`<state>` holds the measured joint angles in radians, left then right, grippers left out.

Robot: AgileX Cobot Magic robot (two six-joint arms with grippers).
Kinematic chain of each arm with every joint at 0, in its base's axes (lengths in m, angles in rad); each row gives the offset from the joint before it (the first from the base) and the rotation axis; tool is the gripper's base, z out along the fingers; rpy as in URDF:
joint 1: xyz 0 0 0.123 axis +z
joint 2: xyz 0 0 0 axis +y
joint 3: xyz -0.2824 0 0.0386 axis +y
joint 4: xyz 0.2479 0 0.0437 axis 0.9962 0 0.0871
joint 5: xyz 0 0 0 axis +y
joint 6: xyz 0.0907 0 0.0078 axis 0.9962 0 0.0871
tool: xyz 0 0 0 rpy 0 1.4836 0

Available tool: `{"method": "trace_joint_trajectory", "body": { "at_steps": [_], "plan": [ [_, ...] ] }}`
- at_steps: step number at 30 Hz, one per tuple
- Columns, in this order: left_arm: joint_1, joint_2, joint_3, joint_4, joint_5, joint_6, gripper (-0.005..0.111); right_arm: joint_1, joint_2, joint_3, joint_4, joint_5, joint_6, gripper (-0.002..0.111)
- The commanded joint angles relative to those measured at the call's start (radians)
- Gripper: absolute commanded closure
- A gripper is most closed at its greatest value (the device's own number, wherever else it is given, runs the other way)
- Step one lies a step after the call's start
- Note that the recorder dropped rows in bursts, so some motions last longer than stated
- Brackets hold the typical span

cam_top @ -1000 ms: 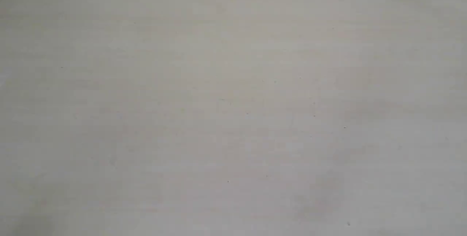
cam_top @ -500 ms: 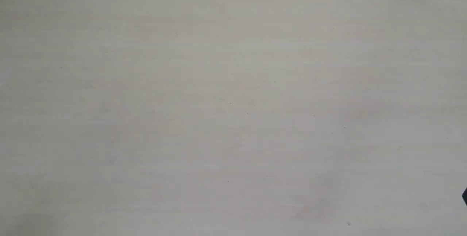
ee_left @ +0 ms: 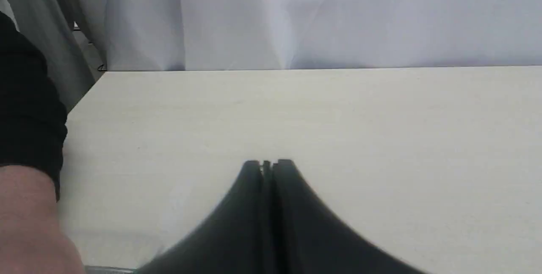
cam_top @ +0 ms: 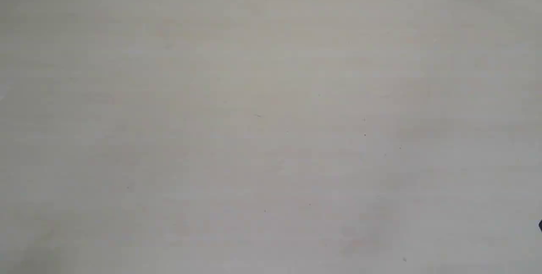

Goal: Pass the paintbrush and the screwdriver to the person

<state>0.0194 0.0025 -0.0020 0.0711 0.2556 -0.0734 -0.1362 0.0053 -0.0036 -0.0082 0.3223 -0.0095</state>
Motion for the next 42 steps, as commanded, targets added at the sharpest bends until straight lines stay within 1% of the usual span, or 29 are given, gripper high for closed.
{"method": "trace_joint_trajectory", "body": {
  "at_steps": [1, 42],
  "plan": [
    [-0.008, -0.002, 0.002, -0.004, -0.005, -0.002, 0.107, 0.0, -0.005, 0.004, -0.011, 0.001, 0.01, 0.104],
    [-0.008, -0.002, 0.002, -0.003, -0.006, -0.002, 0.107, 0.0, -0.005, 0.004, 0.061, 0.028, 0.003, 0.104]
  ]
}}
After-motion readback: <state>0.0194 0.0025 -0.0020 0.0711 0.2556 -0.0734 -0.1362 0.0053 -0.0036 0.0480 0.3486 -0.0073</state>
